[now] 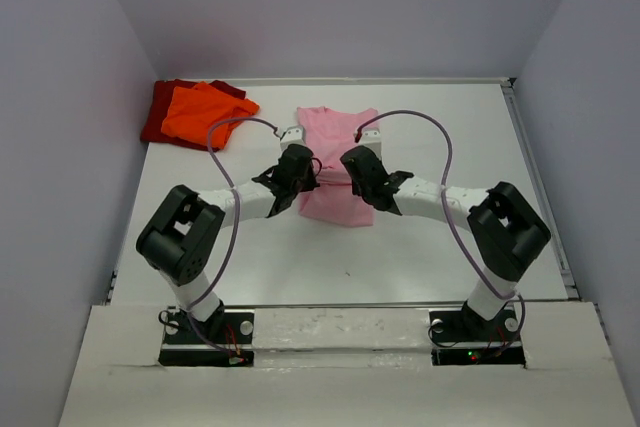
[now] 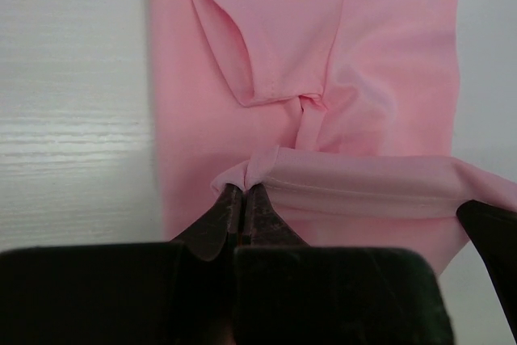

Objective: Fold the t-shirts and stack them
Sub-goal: Fold the folded rectangular tshirt in 1/3 of the way

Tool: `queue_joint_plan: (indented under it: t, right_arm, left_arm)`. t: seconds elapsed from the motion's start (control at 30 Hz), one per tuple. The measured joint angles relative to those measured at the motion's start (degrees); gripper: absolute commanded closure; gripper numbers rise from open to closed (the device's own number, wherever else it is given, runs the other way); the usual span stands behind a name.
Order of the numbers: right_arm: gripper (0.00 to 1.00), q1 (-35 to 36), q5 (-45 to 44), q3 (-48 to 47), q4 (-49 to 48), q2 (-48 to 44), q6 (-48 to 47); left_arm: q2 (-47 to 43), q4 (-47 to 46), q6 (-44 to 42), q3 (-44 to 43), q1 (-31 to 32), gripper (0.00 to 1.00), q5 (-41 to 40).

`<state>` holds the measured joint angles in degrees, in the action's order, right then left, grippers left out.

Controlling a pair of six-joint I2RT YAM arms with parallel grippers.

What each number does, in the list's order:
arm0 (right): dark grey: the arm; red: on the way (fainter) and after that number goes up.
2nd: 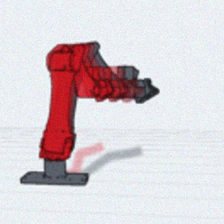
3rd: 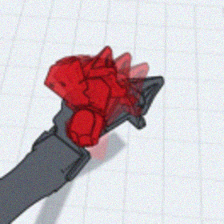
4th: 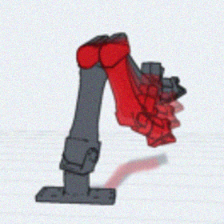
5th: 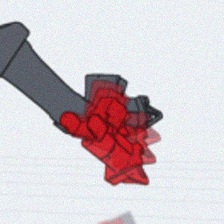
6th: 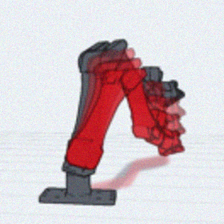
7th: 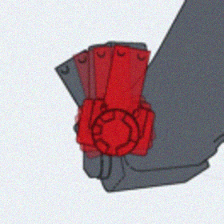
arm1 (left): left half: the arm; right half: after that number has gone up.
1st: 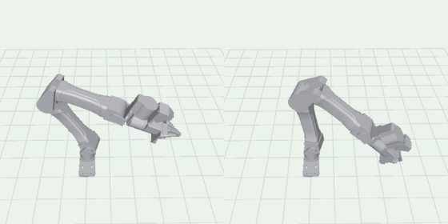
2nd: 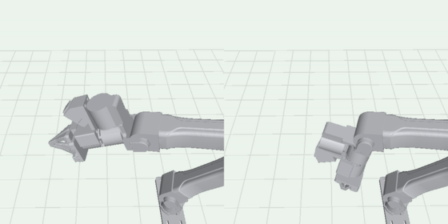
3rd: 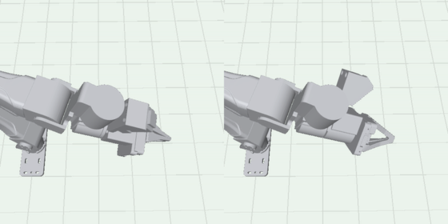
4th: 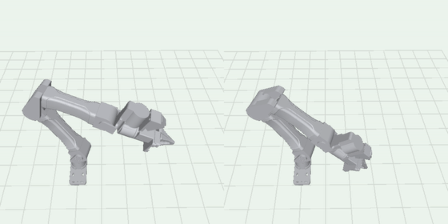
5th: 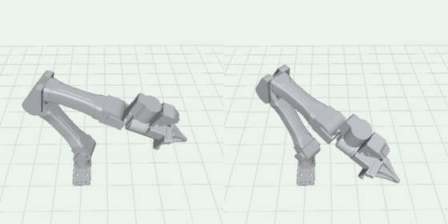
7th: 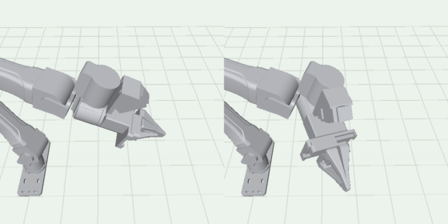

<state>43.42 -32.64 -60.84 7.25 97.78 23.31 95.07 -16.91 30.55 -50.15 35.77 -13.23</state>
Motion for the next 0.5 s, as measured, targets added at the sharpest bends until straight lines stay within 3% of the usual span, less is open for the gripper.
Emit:
queue_joint_plan:
  t: [0.5]
  right_arm:
    - [1.00,-4.85,0.61,-5.51,-3.69,6.43,-2.01]
  left_arm:
    - [6.56,0.81,-2.08,-10.58,-2.19,1.00,-0.33]
